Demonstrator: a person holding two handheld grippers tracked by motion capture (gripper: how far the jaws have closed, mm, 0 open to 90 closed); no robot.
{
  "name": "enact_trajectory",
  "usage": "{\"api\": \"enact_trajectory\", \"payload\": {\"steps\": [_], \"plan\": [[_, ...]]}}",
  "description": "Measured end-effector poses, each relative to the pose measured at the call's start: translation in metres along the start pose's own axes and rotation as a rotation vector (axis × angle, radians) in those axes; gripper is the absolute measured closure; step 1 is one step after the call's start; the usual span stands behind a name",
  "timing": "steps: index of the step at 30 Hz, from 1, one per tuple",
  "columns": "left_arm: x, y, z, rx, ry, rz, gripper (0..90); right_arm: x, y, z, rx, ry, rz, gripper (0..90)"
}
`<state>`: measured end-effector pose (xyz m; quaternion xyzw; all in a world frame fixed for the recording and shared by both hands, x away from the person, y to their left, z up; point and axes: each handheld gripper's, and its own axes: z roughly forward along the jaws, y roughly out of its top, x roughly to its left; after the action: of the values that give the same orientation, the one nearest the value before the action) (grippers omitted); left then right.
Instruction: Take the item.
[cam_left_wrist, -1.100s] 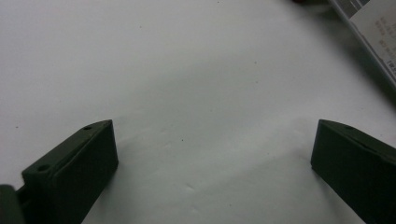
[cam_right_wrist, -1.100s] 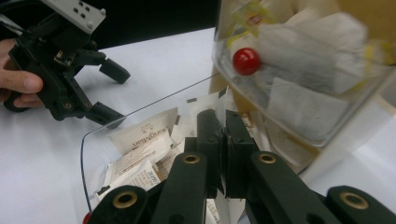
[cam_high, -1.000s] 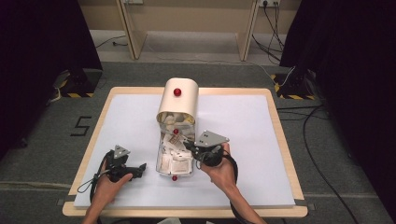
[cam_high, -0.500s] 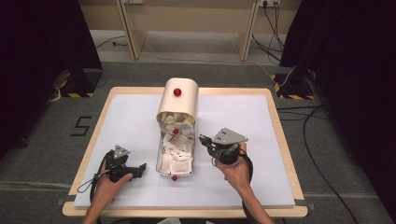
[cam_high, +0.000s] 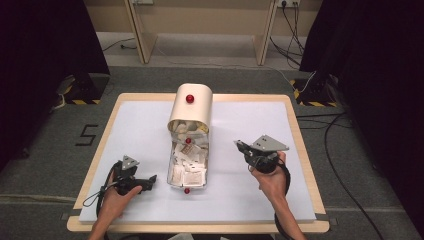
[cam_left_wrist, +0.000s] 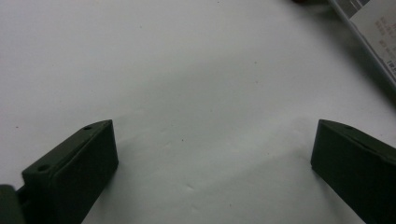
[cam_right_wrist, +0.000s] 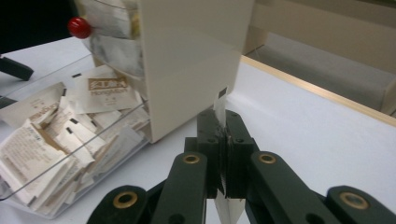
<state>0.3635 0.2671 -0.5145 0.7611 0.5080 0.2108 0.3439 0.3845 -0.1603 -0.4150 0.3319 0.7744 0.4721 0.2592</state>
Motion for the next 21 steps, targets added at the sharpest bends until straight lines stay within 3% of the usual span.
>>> {"api": "enact_trajectory", "payload": {"steps": [21], "plan": [[0.000, 0.000, 0.000, 0.000, 0.000, 0.000, 0.0, -0.029, -0.019, -0.002, 0.035, -0.075, 0.047, 87.9]]}}
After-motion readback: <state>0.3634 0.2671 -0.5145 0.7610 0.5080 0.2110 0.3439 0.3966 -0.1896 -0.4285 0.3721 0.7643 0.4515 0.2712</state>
